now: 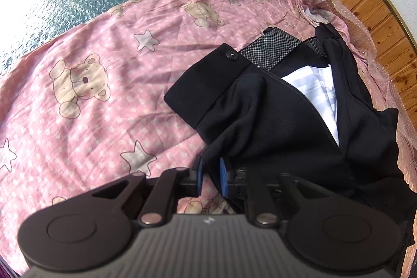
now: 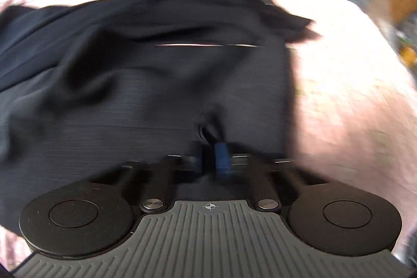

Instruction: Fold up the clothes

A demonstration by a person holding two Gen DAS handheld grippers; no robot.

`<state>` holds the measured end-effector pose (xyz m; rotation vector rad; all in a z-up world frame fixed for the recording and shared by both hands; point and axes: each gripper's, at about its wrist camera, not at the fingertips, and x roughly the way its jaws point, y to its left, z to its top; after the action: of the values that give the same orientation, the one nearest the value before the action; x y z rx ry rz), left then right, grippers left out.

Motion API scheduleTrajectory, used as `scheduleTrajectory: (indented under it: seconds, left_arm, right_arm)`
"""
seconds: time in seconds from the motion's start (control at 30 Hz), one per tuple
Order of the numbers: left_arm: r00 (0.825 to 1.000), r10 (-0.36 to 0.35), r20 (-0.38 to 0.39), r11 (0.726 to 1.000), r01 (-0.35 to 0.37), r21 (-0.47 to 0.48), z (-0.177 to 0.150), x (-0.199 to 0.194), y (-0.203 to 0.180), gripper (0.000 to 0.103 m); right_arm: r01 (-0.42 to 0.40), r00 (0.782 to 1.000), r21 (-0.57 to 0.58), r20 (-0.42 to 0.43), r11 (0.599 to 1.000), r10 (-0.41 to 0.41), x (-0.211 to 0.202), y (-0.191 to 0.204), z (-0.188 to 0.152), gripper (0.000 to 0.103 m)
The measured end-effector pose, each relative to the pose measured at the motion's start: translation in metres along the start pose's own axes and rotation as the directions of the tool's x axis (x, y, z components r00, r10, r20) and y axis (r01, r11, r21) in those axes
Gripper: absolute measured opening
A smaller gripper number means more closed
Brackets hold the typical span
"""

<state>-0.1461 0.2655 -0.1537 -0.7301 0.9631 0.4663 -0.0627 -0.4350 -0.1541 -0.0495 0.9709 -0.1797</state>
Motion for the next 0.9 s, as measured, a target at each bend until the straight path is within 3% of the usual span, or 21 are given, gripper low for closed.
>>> scheduleTrajectory:
  seconds: [0.1,0.17,0.23,0.3,0.37,0.47,0.53,0.67,0.73,0.8,0.9]
  left_arm:
    - [1.0,-0.006,0.004,1.0,0.006,-0.008,-0.001,-0.002,0.003,0.017]
    - [1.0,-0.01,0.005,1.0,0.01,-0.008,-0.001,-0.004,0.004,0.02]
    - [1.0,-0.004,0.01,1.0,0.004,0.005,0.0,-0.007,0.004,0.02]
    - [0.999,-0.008,0.046,1.0,0.007,0.011,0.002,-0.017,0.003,0.021]
    - [0.995,-0.01,0.095,1.0,0.01,0.008,0.006,-0.029,0.003,0.021]
    - [0.987,-0.02,0.16,0.999,0.024,-0.023,0.014,-0.04,0.007,0.021]
    - [0.987,-0.031,0.159,0.999,0.034,-0.018,0.022,-0.035,0.007,0.022]
    - [0.992,-0.005,0.128,1.0,0.003,0.018,0.034,-0.018,0.006,0.022]
    - [0.993,-0.002,0.118,1.0,-0.001,0.028,0.038,-0.013,0.009,0.023]
    - [0.994,0.001,0.108,0.999,-0.005,0.039,0.043,-0.008,0.012,0.027]
    - [0.996,0.006,0.093,0.998,-0.011,0.054,0.05,0.0,0.016,0.03]
  right_arm:
    - [0.153,0.988,0.123,-0.038,0.981,-0.149,-0.005,-0.054,-0.006,0.001]
    - [0.279,0.959,0.198,-0.098,0.94,-0.264,-0.004,-0.09,-0.011,0.005]
    - [0.353,0.935,0.275,-0.134,0.894,-0.328,-0.01,-0.12,-0.019,0.036]
    - [0.388,0.921,0.315,-0.097,0.866,-0.378,-0.03,-0.133,-0.025,0.047]
    - [0.388,0.918,0.301,-0.039,0.871,-0.395,-0.051,-0.125,-0.029,0.047]
    - [0.259,0.959,0.232,0.055,0.938,-0.278,-0.068,-0.089,-0.026,0.049]
    - [0.152,0.981,0.154,0.098,0.976,-0.168,-0.067,-0.059,-0.018,0.053]
    - [-0.016,0.995,0.047,0.096,0.999,0.012,-0.044,-0.005,-0.003,0.057]
    - [-0.04,0.998,0.045,0.051,0.998,0.038,-0.032,0.004,-0.003,0.057]
    - [-0.008,1.0,0.078,0.023,0.997,0.006,-0.03,-0.004,-0.006,0.055]
    - [0.05,0.999,0.131,-0.016,0.99,-0.048,-0.029,-0.019,-0.011,0.064]
